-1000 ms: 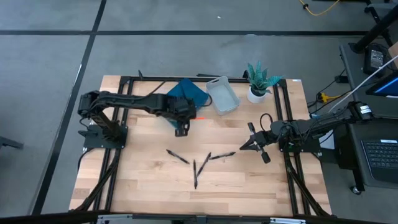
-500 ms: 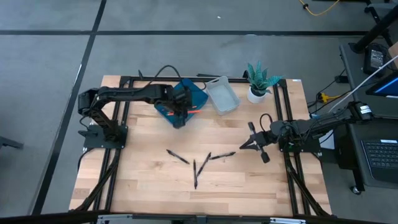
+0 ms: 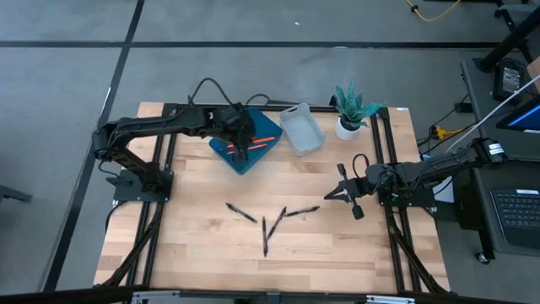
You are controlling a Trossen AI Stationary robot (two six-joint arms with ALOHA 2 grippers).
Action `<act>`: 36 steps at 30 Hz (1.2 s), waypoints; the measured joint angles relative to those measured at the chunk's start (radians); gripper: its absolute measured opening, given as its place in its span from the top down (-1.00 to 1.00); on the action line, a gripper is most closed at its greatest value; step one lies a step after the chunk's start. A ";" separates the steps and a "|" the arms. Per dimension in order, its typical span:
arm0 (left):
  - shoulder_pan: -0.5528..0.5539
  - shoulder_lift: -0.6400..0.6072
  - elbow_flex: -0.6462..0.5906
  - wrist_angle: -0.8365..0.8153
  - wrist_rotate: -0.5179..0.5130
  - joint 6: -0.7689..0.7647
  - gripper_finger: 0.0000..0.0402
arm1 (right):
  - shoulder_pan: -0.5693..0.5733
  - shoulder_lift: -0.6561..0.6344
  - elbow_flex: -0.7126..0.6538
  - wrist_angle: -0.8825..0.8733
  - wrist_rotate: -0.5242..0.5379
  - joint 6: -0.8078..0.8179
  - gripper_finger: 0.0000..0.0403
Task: Sort pens & pencils
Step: Put the orange pencil into the blue bin
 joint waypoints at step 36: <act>0.316 -0.317 -0.702 0.842 0.383 0.001 0.94 | -0.068 -0.007 0.000 0.038 0.103 -0.051 0.94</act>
